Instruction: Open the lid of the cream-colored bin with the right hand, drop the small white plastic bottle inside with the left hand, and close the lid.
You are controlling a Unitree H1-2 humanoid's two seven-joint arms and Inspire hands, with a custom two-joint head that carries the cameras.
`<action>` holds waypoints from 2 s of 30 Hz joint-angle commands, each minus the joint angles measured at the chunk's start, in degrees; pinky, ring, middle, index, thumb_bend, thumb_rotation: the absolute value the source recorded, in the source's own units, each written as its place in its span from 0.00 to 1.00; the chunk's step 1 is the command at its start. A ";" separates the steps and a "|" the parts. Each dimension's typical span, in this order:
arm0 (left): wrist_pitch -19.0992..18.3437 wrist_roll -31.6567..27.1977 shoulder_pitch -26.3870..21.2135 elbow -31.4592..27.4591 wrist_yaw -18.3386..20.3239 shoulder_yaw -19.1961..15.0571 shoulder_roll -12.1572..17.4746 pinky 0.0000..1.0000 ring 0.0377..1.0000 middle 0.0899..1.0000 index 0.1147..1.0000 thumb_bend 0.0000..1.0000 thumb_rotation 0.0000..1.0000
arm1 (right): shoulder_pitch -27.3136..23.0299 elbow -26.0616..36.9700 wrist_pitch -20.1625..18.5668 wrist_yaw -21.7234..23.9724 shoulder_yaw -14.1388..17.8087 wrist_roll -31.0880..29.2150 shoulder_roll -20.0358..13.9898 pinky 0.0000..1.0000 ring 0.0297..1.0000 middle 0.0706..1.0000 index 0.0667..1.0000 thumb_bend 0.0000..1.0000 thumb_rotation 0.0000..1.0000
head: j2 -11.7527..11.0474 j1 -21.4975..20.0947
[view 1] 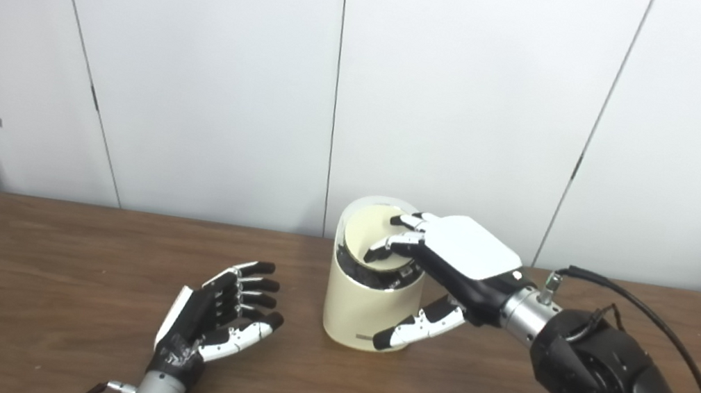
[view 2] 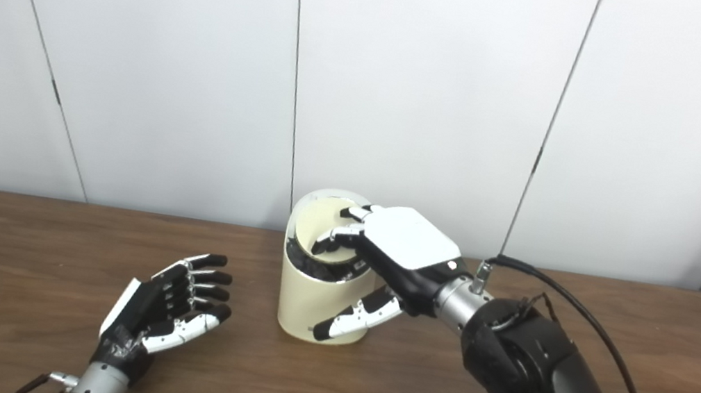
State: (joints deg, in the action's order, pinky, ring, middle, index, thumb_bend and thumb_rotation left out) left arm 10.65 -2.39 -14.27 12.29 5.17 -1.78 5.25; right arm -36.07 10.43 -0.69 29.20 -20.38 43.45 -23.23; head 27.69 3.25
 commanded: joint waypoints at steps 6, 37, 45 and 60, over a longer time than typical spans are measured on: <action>0.72 0.06 -1.36 -1.87 -0.46 -0.01 -0.10 0.56 0.64 0.68 0.75 0.66 0.12 | -1.22 1.00 1.23 -0.24 0.40 0.81 -0.73 0.96 0.93 0.73 0.73 0.69 0.56 | 0.15 0.23; -1.05 -0.44 -0.90 -4.50 -0.34 -0.30 0.33 0.56 0.64 0.68 0.75 0.65 0.11 | -1.76 2.05 -3.51 8.87 -1.36 4.48 -0.82 0.99 0.94 0.75 0.75 0.72 0.57 | 2.00 0.83; -0.68 -0.59 -0.97 -4.00 -0.07 -0.18 0.41 0.57 0.65 0.68 0.75 0.65 0.11 | -0.60 2.74 -2.44 1.93 2.81 0.99 0.66 0.97 0.94 0.78 0.79 0.68 0.53 | 1.65 0.71; -0.59 -1.20 -0.94 -4.35 0.47 -0.05 0.32 0.57 0.64 0.68 0.76 0.64 0.09 | 11.26 1.66 -4.73 -15.20 19.54 -17.70 10.91 0.74 0.86 0.89 0.88 0.68 0.38 | 1.74 -1.11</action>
State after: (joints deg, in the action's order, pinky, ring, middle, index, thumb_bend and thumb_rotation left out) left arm 8.72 -3.00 -13.69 9.61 5.32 -1.77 5.30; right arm -24.39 11.37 -5.86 16.67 -2.33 28.42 -12.32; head 29.36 2.11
